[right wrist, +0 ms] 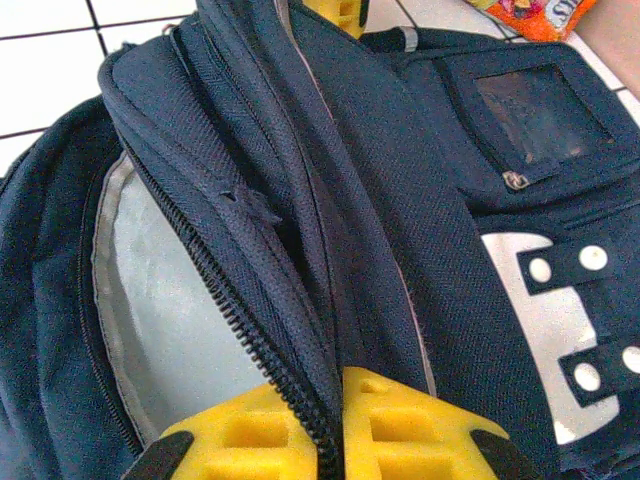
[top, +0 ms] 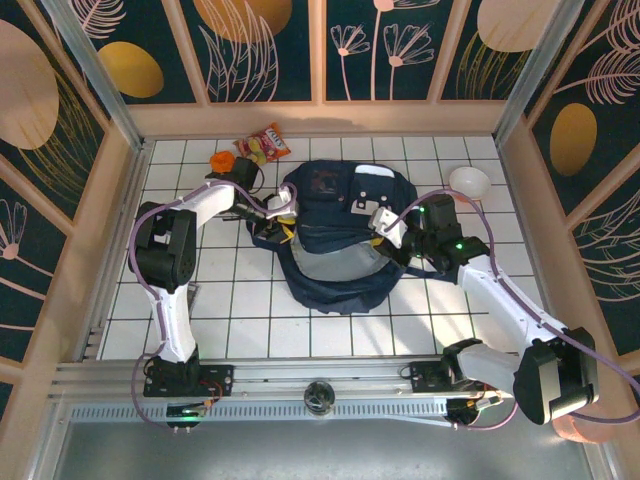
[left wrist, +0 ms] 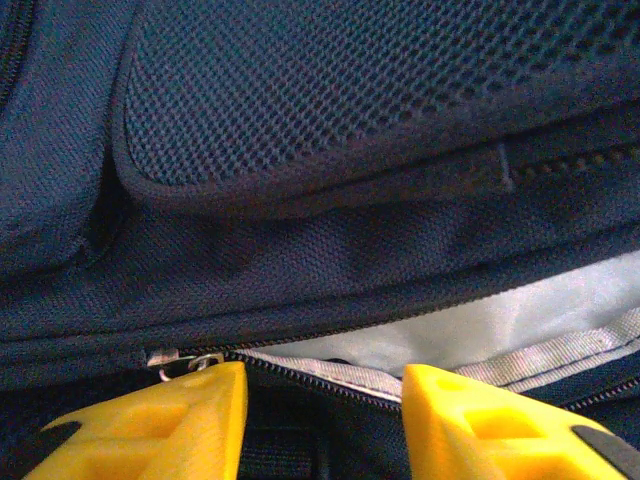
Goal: Pack the student bag
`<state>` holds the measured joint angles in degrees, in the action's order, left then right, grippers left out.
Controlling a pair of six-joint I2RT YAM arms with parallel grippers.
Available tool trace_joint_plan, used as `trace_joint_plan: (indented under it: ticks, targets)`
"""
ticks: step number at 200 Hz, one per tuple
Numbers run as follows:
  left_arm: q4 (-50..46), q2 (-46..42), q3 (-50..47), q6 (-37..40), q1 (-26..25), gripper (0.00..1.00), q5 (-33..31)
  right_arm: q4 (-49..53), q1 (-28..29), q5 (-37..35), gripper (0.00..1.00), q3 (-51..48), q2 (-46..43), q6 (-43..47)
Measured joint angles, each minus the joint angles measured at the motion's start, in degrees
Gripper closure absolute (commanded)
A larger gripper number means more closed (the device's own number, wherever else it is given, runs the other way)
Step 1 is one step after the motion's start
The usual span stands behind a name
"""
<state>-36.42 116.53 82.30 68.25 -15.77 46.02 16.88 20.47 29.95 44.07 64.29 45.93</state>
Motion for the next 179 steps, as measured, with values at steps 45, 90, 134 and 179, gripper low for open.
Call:
trace_joint_plan:
  ticks: [45,90,134,179]
  targets:
    - [1.5,-0.4,0.0,-3.4,0.0,0.36,-1.3,-0.9,-0.2,-0.6,0.76,0.0,-0.4,0.2]
    - [15.9,-11.4,-10.4,-9.9,0.1,0.20,-3.5,3.5,0.0,1.7,0.47,1.3,-1.7,-6.8]
    - [31.1,-17.3,-15.5,-17.6,0.1,0.23,-9.8,3.2,0.0,1.6,0.45,2.6,-7.0,-32.9]
    - [37.3,-13.9,-13.6,-20.7,-1.6,0.23,-18.6,3.0,0.0,-4.9,0.48,-0.5,-8.3,-60.4]
